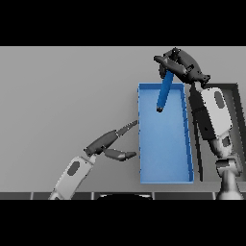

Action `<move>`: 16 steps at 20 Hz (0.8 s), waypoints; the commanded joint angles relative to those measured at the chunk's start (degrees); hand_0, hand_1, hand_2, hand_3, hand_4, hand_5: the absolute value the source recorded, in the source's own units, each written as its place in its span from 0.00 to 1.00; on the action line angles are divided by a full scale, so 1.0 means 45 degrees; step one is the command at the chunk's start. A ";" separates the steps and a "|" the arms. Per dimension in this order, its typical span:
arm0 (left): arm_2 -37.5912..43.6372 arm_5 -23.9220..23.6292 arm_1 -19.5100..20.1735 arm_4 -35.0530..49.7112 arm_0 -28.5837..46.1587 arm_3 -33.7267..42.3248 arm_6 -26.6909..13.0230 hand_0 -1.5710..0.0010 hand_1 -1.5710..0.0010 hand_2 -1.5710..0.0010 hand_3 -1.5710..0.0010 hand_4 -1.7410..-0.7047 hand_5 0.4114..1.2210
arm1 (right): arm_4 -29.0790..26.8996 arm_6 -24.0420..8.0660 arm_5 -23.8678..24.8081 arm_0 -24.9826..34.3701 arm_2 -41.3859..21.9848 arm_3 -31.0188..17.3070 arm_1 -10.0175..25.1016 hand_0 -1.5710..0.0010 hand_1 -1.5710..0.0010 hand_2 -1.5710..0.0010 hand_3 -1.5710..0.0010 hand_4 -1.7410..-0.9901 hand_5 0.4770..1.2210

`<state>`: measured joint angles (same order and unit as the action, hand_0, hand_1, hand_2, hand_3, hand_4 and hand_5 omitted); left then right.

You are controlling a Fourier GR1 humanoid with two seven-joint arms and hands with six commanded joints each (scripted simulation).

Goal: Pick up the blue pipe and place it into the blue bin.

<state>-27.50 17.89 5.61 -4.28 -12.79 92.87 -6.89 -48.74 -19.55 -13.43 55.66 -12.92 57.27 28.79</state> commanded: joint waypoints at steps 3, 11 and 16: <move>-0.0105 0.0059 0.0072 -0.0028 0.0168 0.0137 -0.0061 1.00 1.00 1.00 1.00 0.84 0.09 | 0.0311 -0.0638 0.1022 -0.0940 -0.0484 0.0108 -0.0028 0.00 0.00 0.00 0.00 0.32 1.00; -0.0198 0.0057 -0.0042 -0.0071 0.0178 0.0057 -0.0019 1.00 1.00 1.00 1.00 0.83 0.09 | 0.0698 -0.3296 0.2392 -0.2975 -0.1991 0.0804 0.0650 0.00 0.00 0.00 0.61 0.11 1.00; -0.0184 0.0001 -0.0064 -0.0121 0.0154 0.0026 -0.0083 1.00 1.00 1.00 1.00 0.83 0.10 | 0.0202 -0.3423 0.2626 -0.2980 -0.3223 -0.0316 0.0873 0.49 0.51 0.53 0.69 0.47 0.86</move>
<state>-28.32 17.90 5.32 -4.84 -12.09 92.98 -7.35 -47.80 -34.95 -1.61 42.16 -27.45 55.80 32.70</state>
